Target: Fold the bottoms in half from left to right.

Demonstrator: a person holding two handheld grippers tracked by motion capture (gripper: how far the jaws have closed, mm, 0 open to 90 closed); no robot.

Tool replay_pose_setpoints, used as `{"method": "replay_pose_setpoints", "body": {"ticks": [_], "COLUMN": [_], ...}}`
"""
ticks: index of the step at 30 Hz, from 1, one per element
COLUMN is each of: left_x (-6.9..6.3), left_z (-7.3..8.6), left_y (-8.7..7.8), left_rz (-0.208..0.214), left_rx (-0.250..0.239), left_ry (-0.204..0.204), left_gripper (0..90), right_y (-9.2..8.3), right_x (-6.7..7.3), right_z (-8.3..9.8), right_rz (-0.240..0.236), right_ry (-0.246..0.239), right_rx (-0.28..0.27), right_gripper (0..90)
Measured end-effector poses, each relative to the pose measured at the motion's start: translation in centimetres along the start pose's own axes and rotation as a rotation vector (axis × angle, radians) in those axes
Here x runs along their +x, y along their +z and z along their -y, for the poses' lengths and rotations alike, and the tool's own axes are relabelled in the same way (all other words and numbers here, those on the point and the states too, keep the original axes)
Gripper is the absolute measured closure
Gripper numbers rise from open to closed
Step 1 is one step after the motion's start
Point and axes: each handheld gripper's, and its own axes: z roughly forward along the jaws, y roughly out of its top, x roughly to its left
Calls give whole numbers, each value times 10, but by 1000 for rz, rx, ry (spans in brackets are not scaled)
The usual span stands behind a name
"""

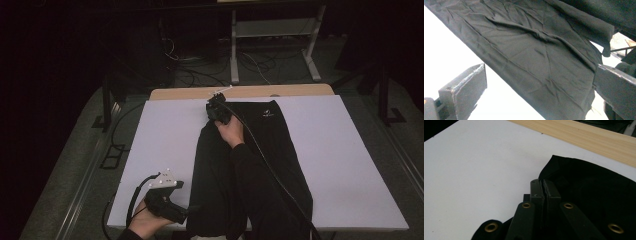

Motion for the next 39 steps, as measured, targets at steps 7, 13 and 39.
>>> {"method": "replay_pose_setpoints", "body": {"ticks": [7,13,39], "left_x": [-3,-7,-11], "left_z": [10,10,15], "left_y": [0,-1,17], "left_rz": [45,98,193], "left_rx": [34,84,213], "left_ry": [22,86,82], "left_gripper": [0,0,55], "right_y": [-4,-12,-22], "right_x": [1,-2,-10], "right_z": [-1,-4,-3], "right_rz": [5,9,14], "right_ry": [-6,-4,3], "right_rx": [-5,-19,-56], "right_gripper": [857,858,857]}}
